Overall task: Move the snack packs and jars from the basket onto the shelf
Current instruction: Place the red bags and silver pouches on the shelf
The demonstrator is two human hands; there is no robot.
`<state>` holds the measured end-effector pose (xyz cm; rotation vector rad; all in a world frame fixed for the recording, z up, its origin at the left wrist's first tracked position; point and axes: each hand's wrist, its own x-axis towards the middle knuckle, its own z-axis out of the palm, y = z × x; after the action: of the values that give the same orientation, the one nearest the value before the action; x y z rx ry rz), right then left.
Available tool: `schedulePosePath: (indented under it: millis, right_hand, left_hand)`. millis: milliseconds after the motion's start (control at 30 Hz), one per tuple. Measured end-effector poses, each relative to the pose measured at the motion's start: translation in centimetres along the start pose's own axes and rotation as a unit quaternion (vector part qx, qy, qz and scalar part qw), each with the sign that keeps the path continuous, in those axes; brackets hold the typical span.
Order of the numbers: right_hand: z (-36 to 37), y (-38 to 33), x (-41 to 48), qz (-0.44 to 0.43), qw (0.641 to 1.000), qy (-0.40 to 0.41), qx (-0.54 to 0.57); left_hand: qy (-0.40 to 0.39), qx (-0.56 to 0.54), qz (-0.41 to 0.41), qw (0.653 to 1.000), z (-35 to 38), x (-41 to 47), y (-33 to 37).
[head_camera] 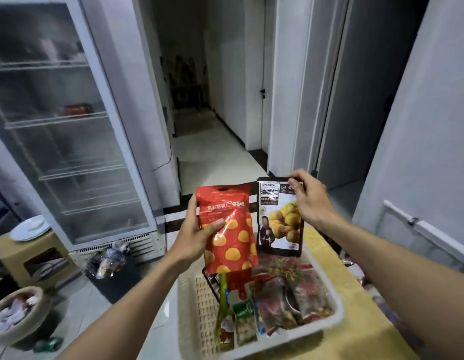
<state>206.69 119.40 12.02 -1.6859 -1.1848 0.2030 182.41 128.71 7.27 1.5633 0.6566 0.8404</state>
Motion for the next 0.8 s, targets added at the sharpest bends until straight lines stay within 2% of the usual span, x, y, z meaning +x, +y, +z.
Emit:
schedulePosePath:
  millis: [133, 367, 533, 667, 800]
  right_hand:
    - [-6.9, -1.9, -3.0, -0.009, 0.999, 0.032, -0.029]
    - [-19.7, -3.2, -12.0, 0.032, 0.981, 0.171, -0.087]
    - [-29.4, -5.1, -20.7, 0.074, 0.949, 0.263, -0.159]
    - [-37.4, -7.6, -27.2, 0.087, 0.904, 0.362, -0.209]
    - [-43.5, -8.8, -31.5, 0.126, 0.872, 0.422, -0.215]
  left_hand:
    - [-0.055, -0.038, 0.017, 0.998, 4.5, -1.6, 3.3]
    - [-0.181, -0.110, 0.023, 0.977, 13.9, -4.9, 7.4]
    - [-0.272, -0.141, 0.036, 0.951, 22.8, -7.9, 10.2]
    - [-0.349, -0.158, 0.026, 0.923, 30.2, -11.3, 14.1]
    - [-0.389, -0.153, 0.029, 0.908, 36.7, -13.7, 17.6]
